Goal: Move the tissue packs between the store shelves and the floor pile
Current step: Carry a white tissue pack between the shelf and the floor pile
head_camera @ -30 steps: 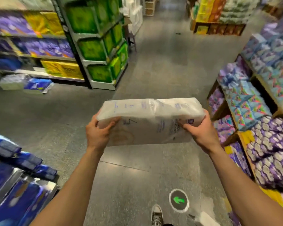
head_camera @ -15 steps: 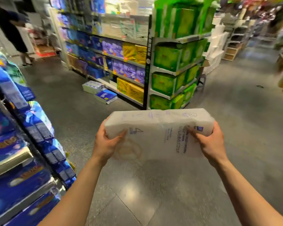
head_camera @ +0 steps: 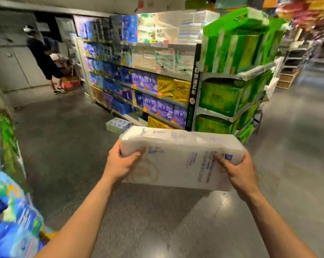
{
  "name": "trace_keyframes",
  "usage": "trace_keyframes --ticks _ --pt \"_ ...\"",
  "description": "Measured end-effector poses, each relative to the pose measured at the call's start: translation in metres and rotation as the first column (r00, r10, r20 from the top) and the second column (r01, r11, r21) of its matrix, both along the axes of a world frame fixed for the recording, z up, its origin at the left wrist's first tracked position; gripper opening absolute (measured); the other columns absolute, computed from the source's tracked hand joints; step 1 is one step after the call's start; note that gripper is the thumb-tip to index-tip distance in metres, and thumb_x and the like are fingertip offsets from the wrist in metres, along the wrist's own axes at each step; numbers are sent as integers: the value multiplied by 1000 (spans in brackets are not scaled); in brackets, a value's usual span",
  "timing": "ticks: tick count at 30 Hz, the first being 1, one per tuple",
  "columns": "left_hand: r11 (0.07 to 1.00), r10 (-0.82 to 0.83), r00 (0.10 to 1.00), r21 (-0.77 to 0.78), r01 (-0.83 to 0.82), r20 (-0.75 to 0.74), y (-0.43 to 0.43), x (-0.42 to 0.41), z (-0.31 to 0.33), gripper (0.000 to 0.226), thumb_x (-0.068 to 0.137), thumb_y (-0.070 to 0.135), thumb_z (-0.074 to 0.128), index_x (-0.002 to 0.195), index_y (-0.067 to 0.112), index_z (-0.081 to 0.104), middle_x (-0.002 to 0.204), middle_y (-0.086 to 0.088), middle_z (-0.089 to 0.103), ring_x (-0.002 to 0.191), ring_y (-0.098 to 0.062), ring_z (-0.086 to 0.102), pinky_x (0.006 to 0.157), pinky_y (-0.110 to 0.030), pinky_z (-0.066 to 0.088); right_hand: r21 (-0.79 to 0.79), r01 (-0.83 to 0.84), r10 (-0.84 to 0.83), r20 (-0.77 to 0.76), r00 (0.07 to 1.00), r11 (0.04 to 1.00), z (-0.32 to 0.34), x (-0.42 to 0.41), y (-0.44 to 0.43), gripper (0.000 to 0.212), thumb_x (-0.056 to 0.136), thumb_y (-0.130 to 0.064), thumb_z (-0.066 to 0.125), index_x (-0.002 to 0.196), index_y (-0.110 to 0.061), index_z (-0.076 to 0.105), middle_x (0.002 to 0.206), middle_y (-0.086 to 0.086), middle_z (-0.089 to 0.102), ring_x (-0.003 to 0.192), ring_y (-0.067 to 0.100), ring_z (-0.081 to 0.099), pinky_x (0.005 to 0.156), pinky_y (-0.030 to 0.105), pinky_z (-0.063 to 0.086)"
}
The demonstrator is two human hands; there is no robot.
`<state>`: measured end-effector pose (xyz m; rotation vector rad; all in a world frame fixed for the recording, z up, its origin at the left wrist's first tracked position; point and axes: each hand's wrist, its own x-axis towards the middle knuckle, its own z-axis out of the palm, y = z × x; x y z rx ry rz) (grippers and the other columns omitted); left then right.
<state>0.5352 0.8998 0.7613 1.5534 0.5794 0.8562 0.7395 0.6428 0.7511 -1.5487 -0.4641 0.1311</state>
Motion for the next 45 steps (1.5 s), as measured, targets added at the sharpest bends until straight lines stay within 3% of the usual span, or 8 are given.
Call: trace_keyframes --ticks 5,9,14,18,27,36,41,45 --pt "998 35 999 51 -33 -30 111 98 -10 72 62 53 89 124 29 62 109 2 73 100 -18 71 80 -44 62 -13 -30 30 54 998 999 -5 111 110 73 64 -32 84 126 -15 50 108 4 71 86 10 74 62 25 61" --pt "989 120 992 96 -115 -45 201 180 -3 62 69 40 85 122 24 58 105 8 68 96 -10 67 65 -16 57 -28 -121 123 90 988 992 5 209 217 71 70 -29 86 131 -14 53 111 1 72 92 11 72 62 21 59" --pt "972 203 979 129 -197 -31 322 268 29 55 77 33 81 125 24 55 105 11 66 92 -4 65 60 -13 53 -88 -200 210 132 969 976 42 314 353 77 65 -49 89 129 -18 58 109 0 76 95 15 75 75 40 63" --pt "966 230 973 125 -226 -18 421 330 38 67 67 47 79 125 24 54 108 11 66 95 -4 64 73 -21 54 -76 -238 248 175 953 968 55 376 457 50 75 -33 85 120 -27 64 103 -4 77 90 11 75 71 33 62" --pt "977 122 992 175 -123 15 683 499 52 45 82 23 79 120 23 55 97 16 63 75 4 64 54 -5 47 -26 -103 106 188 977 994 60 517 687 60 72 -33 86 124 -19 58 104 -1 77 86 11 76 64 29 61" --pt "972 -45 997 231 29 68 866 680 127 38 78 33 80 109 28 60 95 7 70 69 2 70 49 -15 52 -23 76 -65 316 947 997 123 659 834 67 68 -46 88 121 -13 63 100 0 78 89 16 76 64 29 60" --pt "968 -59 992 248 30 112 945 779 148 45 63 50 79 100 29 63 96 3 74 83 -16 73 66 -33 60 -62 69 -39 401 915 996 155 740 894 69 62 -42 89 120 -17 62 100 1 78 87 18 76 71 40 64" --pt "958 -83 981 286 29 177 1003 848 177 50 64 50 80 105 26 65 89 3 76 78 -14 74 58 -27 59 -58 81 -47 442 896 995 189 802 941 64 65 -33 88 121 -21 60 100 -4 77 84 6 74 63 23 60"
